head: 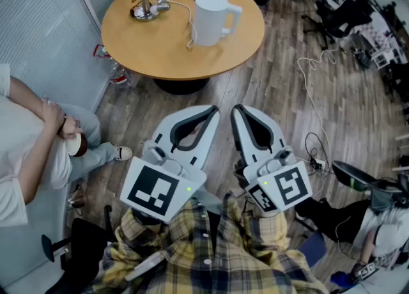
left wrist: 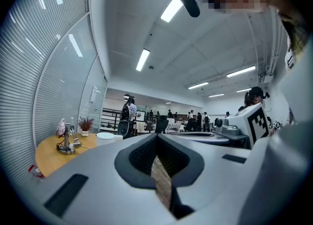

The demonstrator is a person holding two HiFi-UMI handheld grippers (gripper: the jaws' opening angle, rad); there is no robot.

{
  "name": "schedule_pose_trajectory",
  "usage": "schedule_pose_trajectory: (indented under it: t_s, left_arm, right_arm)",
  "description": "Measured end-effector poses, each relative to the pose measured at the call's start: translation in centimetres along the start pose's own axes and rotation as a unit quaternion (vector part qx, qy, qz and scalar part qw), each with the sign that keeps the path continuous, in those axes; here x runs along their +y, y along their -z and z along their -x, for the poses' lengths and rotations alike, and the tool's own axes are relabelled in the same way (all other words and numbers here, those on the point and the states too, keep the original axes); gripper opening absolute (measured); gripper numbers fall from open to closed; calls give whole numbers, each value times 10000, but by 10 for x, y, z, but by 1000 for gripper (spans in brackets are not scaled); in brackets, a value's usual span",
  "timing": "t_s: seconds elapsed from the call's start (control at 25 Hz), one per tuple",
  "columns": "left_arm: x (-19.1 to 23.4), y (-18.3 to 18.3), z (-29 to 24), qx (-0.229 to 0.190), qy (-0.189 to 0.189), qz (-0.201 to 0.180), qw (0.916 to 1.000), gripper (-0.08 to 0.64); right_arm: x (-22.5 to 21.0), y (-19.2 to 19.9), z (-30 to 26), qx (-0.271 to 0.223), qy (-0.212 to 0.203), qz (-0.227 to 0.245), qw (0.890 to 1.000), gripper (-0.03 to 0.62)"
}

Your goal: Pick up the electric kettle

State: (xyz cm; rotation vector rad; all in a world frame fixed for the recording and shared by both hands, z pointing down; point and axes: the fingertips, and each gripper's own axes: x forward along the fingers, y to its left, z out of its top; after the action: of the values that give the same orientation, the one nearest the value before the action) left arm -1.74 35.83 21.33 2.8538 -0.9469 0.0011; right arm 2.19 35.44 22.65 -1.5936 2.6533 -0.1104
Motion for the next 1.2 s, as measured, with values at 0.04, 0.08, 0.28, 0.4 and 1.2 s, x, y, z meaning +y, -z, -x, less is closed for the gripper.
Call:
schedule_pose_trajectory:
  t_s: [0.04, 0.08, 0.28, 0.4, 1.2]
  left_arm:
    - [-2, 0, 0, -1, -9, -1, 10000, 3]
    - [-3, 0, 0, -2, -15, -2, 10000, 3]
    - [-7, 1, 3, -25, -25, 6, 10000, 3]
    - [-8, 1, 4, -46, -54, 8, 10000, 3]
    - [-10, 10, -7, -91, -329, 9, 9994, 3]
  right_arm:
    - [0, 0, 2, -3, -10, -6, 10000, 32]
    - [0, 0, 3, -6, -17, -12, 10000, 32]
    - [2, 0, 8, -8, -23, -24, 10000, 32]
    - [3, 0, 9, -8, -38, -18, 10000, 32]
    - [-15, 8, 11, 19, -241, -77, 9997, 32]
